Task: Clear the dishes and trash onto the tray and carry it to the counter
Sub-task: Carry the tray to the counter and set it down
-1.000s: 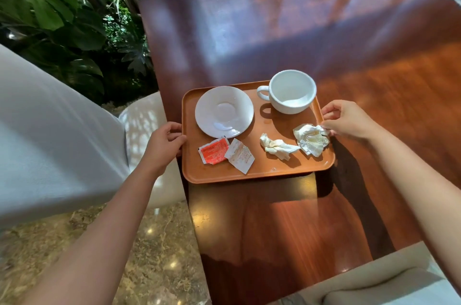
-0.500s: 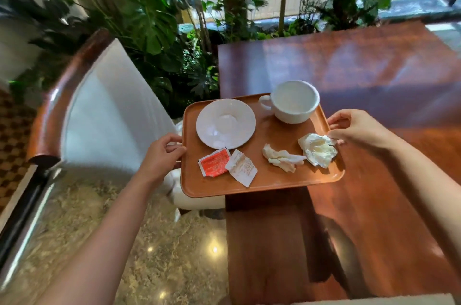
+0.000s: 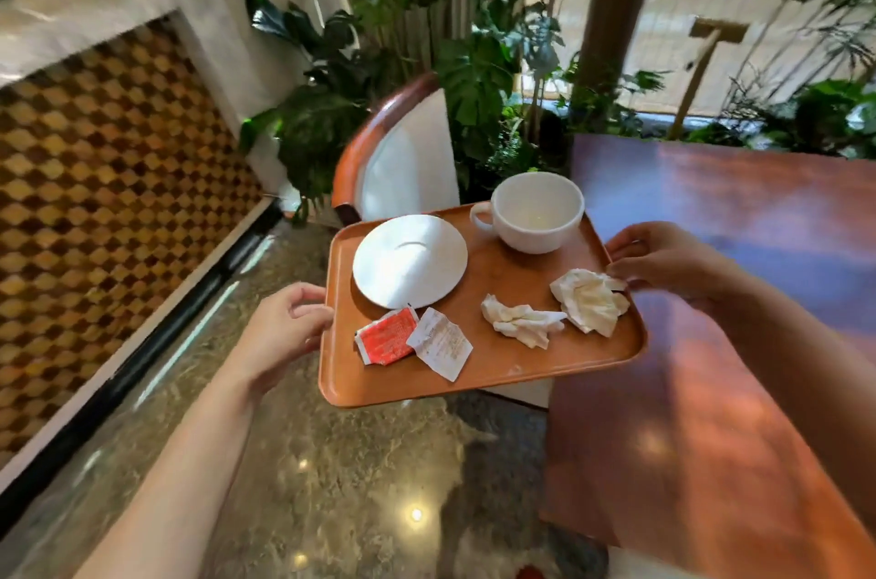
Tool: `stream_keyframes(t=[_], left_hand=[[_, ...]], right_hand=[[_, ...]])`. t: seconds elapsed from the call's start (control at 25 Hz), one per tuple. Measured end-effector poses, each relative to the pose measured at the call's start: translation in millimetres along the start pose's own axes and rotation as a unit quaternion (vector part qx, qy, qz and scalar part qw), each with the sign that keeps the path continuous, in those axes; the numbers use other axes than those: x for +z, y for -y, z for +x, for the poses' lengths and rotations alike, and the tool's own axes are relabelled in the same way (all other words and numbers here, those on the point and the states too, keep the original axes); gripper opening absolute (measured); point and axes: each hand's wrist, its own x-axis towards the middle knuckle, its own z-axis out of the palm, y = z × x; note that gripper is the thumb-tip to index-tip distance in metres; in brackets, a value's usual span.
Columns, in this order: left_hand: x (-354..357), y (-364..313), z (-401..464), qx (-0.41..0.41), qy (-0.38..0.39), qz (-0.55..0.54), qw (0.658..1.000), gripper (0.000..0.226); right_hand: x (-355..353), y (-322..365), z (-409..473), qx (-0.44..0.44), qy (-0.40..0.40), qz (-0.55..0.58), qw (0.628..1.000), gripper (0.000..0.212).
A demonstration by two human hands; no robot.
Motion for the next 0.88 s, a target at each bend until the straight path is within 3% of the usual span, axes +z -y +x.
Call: stream_keyframes(t=[0.48, 0.88], left_hand=[[-248, 79, -70, -0.057, -0.128, -0.060, 0.988, 0.013], [-365, 94, -4, -0.085, -0.226, -0.085, 0.967, 0.014]], right_hand=[[233, 125, -7, -0.051, 0.105, -0.077, 0.990, 0.016], [371, 225, 105, -0.104, 0.188, -0.115, 0.970, 0.018]])
